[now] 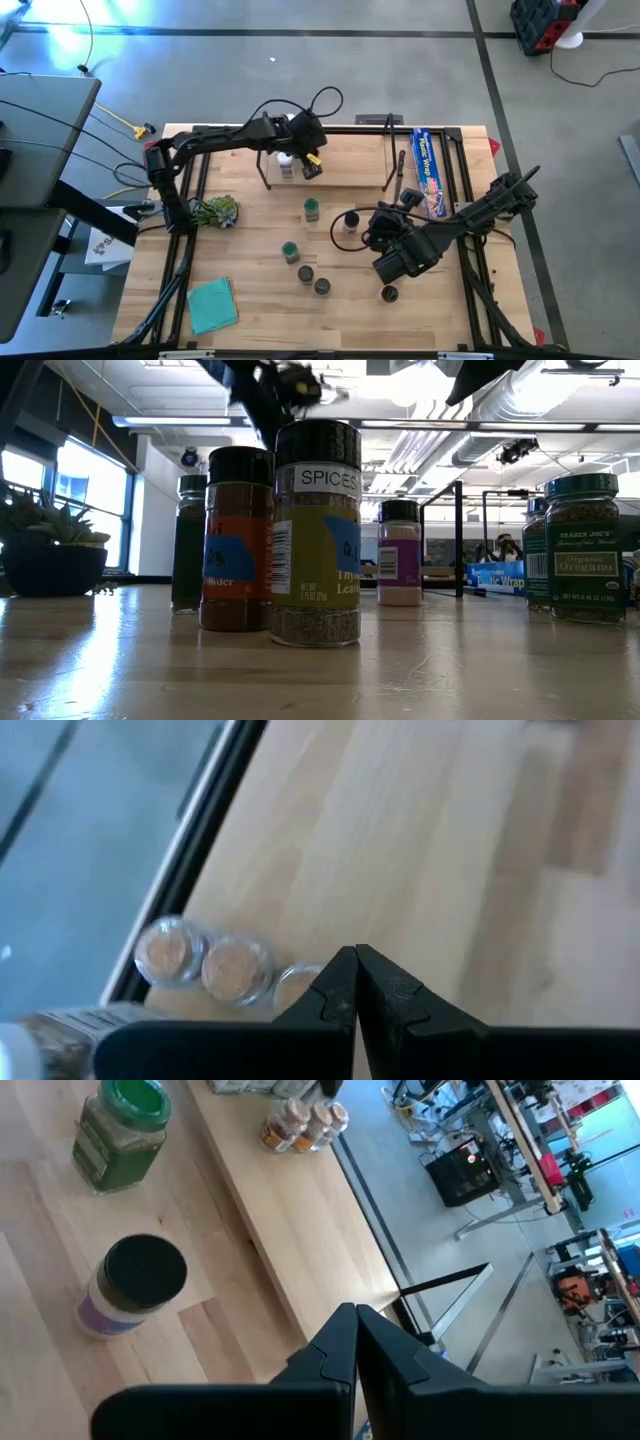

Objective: Shelf spices
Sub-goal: Put the brown seasoning bottle on the shelf aligned with the other brown seasoning bottles

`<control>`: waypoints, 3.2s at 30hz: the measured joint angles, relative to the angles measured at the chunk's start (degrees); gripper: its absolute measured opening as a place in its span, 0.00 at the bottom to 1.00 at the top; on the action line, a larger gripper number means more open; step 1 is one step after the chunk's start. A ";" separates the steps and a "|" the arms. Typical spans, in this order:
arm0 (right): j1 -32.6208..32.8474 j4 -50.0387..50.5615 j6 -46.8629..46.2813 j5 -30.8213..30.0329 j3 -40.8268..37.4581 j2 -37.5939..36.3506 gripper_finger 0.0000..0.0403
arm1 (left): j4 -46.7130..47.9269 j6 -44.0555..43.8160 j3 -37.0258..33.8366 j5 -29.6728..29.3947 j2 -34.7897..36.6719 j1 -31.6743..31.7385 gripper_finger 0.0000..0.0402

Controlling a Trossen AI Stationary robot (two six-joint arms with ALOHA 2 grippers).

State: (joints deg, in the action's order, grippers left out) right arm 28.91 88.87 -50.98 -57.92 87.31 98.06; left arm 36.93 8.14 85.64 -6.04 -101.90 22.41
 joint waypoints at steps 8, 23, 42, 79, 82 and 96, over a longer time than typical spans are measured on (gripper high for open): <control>4.75 0.16 -2.29 3.58 0.04 -4.93 0.01 | 0.25 -0.66 -4.51 0.88 13.46 -7.17 0.00; 19.93 -6.70 -13.79 29.75 -0.38 -9.97 0.03 | -15.40 -27.47 -37.51 -18.08 40.29 -36.65 0.00; 23.35 -45.61 -23.87 45.30 -39.13 -10.32 0.54 | -23.02 -41.04 -41.81 -27.37 39.40 -57.95 0.00; 16.72 -57.75 3.45 31.38 -41.53 -10.32 0.43 | -23.26 -40.99 -41.81 -30.60 39.18 -59.70 0.00; 16.82 -58.39 2.94 31.01 -41.42 -10.45 0.33 | -23.26 -40.98 -41.78 -30.60 39.18 -59.70 0.00; 16.87 -30.48 -3.61 40.18 -23.11 -10.21 0.31 | -23.26 -40.93 -41.78 -30.34 39.18 -59.70 0.00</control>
State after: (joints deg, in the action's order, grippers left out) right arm 45.78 58.39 -54.59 -17.75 64.20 87.85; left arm 13.67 -32.80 43.86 -36.38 -62.72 -37.30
